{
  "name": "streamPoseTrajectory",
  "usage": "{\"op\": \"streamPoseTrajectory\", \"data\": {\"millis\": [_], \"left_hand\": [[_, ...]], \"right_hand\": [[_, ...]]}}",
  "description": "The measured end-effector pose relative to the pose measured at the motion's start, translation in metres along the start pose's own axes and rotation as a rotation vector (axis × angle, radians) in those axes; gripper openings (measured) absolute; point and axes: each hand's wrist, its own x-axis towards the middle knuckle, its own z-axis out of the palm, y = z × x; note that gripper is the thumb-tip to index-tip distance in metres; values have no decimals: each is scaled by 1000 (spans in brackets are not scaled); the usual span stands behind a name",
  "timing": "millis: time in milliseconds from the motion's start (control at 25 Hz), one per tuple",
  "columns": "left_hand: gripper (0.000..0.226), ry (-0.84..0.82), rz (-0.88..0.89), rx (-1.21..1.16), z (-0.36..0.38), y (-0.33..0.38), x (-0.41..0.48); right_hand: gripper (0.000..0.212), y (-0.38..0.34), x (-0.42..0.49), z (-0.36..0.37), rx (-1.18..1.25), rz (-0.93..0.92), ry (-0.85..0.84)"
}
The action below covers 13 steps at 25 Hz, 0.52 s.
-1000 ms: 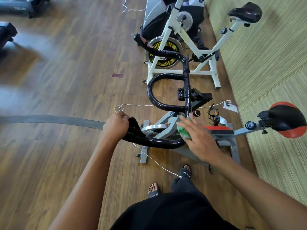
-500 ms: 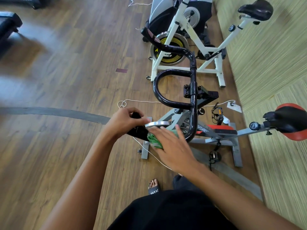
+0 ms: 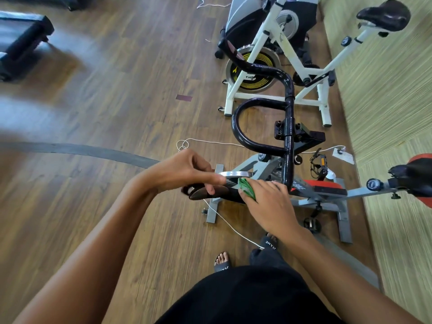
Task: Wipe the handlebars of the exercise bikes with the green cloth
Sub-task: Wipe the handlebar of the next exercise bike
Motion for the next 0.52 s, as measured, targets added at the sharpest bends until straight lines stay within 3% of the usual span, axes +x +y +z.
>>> {"op": "streamPoseTrajectory", "data": {"millis": [120,160,240,320,400,520], "left_hand": [[35,8,30,-88,-1,5,4],[27,66,57,-150,2,4,5],[17,344,117,-211,9,-8,12],[19,654,28,-209,14,-27,22],[23,756,-138,-312,21,-37,30],[35,795,-254,-528,31,-35,34]], "right_hand": [[38,-12,10,-5,41,37,-40],[37,-19,12,-9,66,47,-65],[32,-33,17,-11,145,50,-116],[29,-56,26,-12,512,79,-204],[31,-78,36,-10,918,65,-260],[43,-79,44,-10,961,-36,-357]]}}
